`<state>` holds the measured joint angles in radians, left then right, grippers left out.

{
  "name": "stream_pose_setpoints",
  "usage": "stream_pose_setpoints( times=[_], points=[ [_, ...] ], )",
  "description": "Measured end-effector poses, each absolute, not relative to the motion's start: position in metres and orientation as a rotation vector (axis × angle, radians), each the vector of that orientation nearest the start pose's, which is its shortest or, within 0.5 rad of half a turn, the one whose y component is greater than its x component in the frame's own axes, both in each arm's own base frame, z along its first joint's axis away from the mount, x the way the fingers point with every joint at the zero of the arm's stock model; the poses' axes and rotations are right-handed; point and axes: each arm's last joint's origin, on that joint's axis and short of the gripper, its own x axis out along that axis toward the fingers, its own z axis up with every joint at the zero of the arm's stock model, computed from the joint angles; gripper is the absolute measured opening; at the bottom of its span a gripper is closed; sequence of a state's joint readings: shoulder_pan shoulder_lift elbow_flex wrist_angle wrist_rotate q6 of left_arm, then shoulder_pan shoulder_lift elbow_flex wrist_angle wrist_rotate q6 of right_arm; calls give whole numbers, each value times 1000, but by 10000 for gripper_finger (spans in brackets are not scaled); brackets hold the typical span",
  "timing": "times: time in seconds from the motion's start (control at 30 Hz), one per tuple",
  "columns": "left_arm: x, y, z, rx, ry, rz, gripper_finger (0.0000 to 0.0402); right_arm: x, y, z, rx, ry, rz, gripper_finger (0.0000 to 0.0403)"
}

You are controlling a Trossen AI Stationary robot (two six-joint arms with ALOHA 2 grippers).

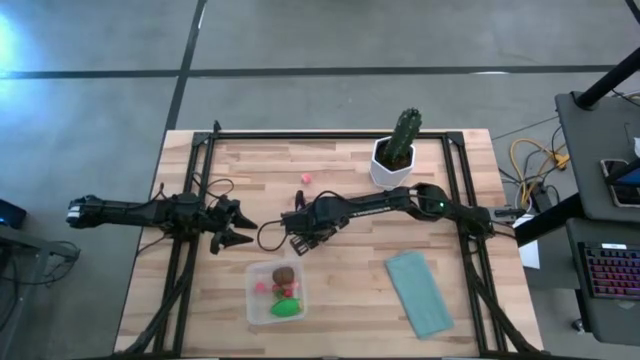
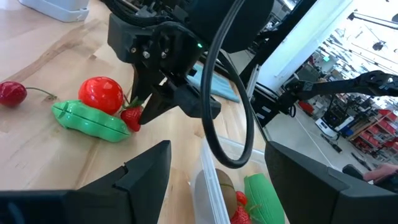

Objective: Pick and placing Produce into tupperware
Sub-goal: Put the red strawberry into the transparent bin

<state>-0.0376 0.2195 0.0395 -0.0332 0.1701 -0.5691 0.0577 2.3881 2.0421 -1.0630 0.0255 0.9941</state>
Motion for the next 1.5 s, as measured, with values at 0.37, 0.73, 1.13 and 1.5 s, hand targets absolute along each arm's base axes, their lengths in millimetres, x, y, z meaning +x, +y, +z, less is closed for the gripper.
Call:
stream_pose_setpoints(
  times=[0.37,0.73,1.13,1.5],
  points=[
    [108,-9,156,-579,267,-141,246,473,25,149,738,1313,-690,181],
    [108,-9,156,-579,267,-141,246,477,25,151,741,1270,-680,167],
    [108,-9,156,-579,267,-141,246,474,27,168,697,1326,-653,202],
    [108,-9,156,-579,267,-141,246,466,39,188,443,1391,-410,234]
  ],
)
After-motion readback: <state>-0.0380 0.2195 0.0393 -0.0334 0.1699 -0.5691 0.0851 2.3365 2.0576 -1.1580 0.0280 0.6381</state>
